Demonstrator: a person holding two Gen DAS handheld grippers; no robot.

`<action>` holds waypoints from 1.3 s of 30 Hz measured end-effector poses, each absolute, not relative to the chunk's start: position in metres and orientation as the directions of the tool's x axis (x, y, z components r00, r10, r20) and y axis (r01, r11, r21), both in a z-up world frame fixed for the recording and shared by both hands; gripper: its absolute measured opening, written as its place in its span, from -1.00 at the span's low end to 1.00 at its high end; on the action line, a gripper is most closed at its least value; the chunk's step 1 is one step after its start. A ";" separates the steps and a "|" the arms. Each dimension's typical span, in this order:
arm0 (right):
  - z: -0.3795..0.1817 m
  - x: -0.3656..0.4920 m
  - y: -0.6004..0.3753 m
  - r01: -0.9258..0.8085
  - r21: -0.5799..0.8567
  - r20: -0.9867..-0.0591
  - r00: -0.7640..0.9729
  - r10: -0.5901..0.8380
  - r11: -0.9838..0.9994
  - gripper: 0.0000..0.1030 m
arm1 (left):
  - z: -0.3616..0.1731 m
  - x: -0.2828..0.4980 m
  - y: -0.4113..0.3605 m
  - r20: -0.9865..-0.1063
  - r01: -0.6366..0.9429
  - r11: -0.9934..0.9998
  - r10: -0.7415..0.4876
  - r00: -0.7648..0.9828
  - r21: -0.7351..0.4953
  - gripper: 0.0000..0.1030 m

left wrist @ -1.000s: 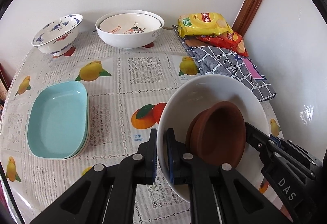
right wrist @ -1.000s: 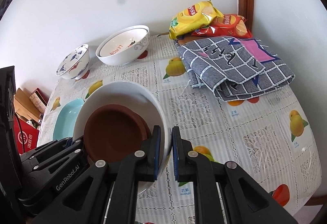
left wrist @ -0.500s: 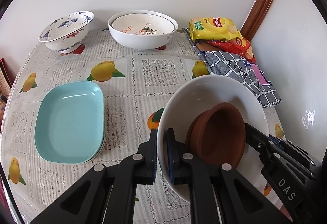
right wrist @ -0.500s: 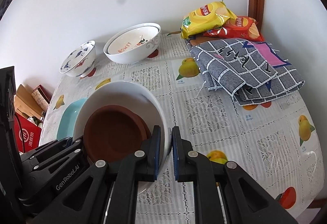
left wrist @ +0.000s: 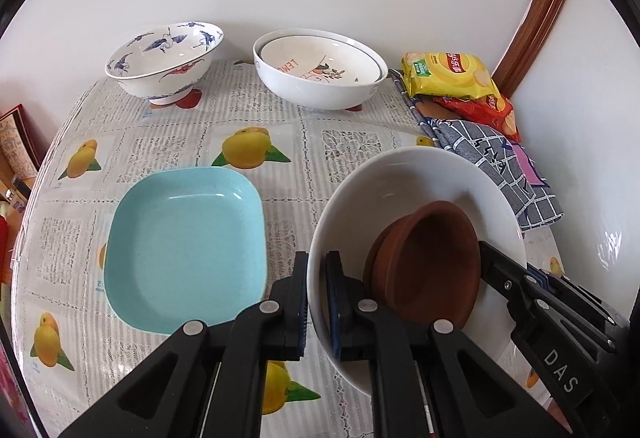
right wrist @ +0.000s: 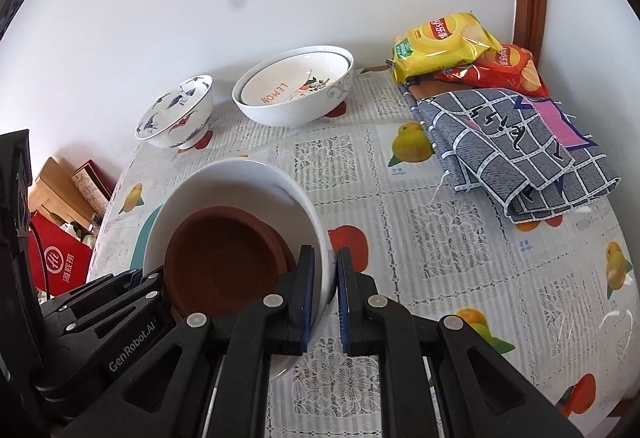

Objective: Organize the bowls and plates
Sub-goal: 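Carry the white bowl with both tools over the teal plate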

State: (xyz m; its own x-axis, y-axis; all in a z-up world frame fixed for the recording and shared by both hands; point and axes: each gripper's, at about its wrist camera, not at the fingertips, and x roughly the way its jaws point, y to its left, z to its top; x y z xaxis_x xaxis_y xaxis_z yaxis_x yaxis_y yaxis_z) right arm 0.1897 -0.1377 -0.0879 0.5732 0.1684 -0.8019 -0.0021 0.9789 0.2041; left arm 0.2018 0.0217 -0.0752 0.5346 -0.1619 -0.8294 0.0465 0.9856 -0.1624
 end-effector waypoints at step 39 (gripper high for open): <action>-0.115 0.237 -0.013 -0.141 0.203 -0.817 0.521 0.247 0.969 -0.79 | -0.103 0.219 0.145 -0.840 -0.104 0.981 -0.084 0.536 -0.165 -0.83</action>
